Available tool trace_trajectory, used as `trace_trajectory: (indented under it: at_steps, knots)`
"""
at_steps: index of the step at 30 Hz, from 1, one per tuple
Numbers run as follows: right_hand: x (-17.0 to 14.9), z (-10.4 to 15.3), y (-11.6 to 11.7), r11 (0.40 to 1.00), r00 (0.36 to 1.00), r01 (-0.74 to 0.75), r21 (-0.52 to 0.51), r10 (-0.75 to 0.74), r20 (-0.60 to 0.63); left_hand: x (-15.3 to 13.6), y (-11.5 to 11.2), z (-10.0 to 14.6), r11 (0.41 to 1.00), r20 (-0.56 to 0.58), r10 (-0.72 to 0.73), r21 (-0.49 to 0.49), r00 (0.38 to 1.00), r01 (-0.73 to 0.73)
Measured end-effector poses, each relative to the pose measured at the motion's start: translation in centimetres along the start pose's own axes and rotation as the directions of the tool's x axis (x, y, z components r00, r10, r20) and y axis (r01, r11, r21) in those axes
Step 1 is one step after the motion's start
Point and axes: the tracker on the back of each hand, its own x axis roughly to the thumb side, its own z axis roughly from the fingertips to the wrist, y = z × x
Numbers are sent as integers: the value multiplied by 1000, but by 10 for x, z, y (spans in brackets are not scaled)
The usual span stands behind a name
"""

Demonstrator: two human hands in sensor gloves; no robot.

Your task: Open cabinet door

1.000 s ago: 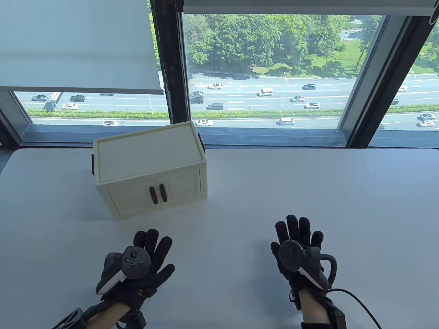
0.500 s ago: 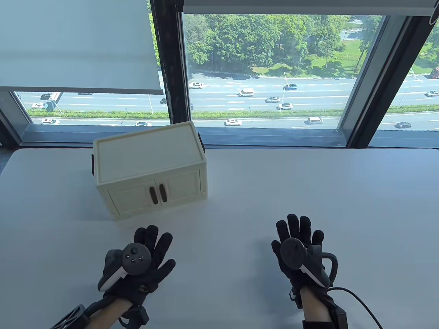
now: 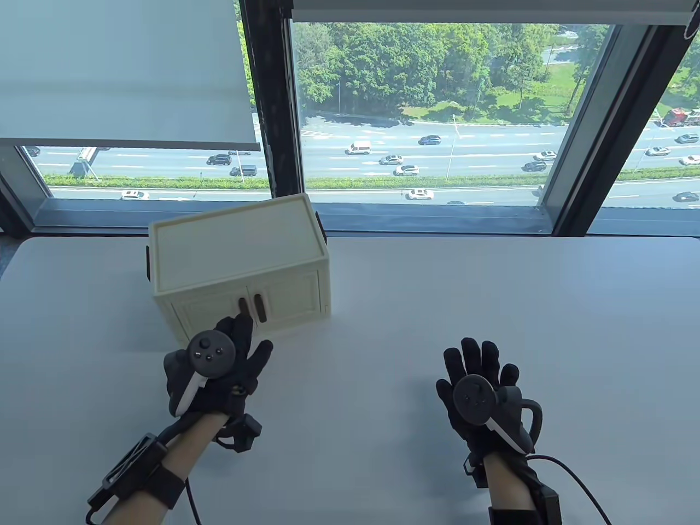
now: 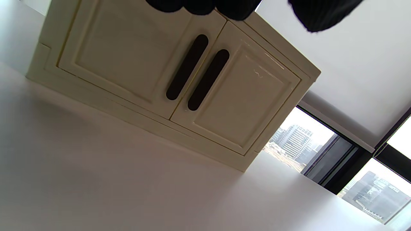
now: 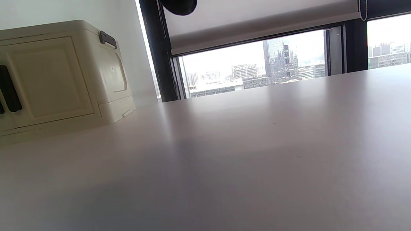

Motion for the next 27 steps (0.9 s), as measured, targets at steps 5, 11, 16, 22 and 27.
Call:
trace_trajectory:
  at_steps: [5, 11, 16, 22, 27]
  knots:
    - [-1, -1, 0, 1000, 1000, 11, -3, -11, 6, 1, 8, -27, 995, -179, 44, 93, 983, -28]
    - [1, -3, 1, 1000, 1000, 15, 5, -16, 15, -4, 6, -54, 991, -377, 66, 135, 924, -15]
    - [2, -3, 2, 1000, 1000, 22, 7, -22, 20, -8, 1, -65, 986, -486, 148, 143, 861, -88]
    - [4, -3, 2, 1000, 999, 22, 12, -23, 22, -9, -7, -70, 985, -545, 168, 129, 821, -116]
    - [4, -3, 3, 1000, 999, 26, 13, -26, 21, -14, -8, -68, 968, -561, 250, 128, 789, -216]
